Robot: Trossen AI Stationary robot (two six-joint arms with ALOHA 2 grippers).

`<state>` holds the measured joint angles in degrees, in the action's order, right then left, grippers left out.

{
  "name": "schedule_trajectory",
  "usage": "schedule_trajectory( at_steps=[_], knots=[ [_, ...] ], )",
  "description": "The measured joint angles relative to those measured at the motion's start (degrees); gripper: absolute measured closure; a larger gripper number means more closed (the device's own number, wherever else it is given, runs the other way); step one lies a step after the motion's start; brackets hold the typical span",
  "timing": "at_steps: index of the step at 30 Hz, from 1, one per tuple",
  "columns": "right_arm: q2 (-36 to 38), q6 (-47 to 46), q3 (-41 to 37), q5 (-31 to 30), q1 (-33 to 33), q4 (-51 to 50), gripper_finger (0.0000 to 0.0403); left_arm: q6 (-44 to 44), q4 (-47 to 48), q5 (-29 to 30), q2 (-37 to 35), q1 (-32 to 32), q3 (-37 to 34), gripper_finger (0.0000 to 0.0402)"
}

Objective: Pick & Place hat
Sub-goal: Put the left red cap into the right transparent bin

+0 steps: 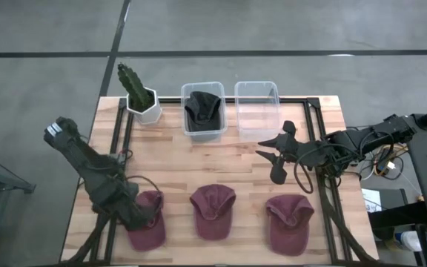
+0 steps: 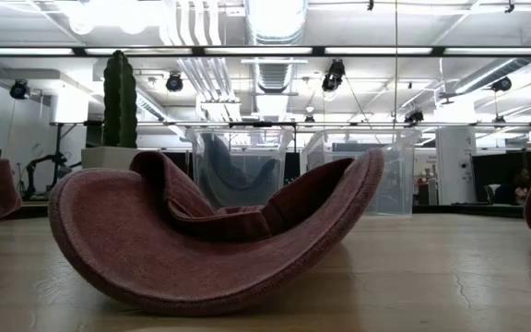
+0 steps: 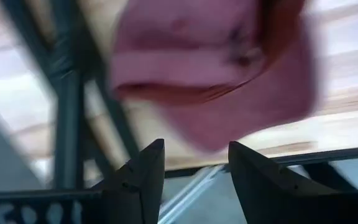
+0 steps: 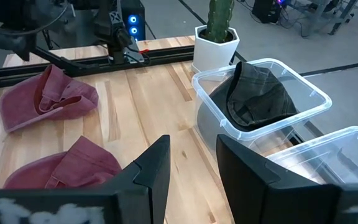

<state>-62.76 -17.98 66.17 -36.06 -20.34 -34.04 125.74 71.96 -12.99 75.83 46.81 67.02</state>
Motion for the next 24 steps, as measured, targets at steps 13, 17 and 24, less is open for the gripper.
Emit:
schedule_trajectory(
  at_steps=[13,17,24],
  knots=[
    [0.0,1.09,0.0,0.12,-0.02,-0.02,0.028,6.98,-0.33,-4.97,7.68,6.01,-0.01,0.0232],
    [-0.02,1.09,0.0,0.19,-0.02,0.0,0.028,7.12,-3.67,-4.05,9.42,6.03,-0.83,0.0232],
    [0.0,1.04,0.0,0.51,-0.02,0.0,0.028,7.19,-4.73,-3.11,12.8,6.03,-0.87,0.0232]
  ],
)
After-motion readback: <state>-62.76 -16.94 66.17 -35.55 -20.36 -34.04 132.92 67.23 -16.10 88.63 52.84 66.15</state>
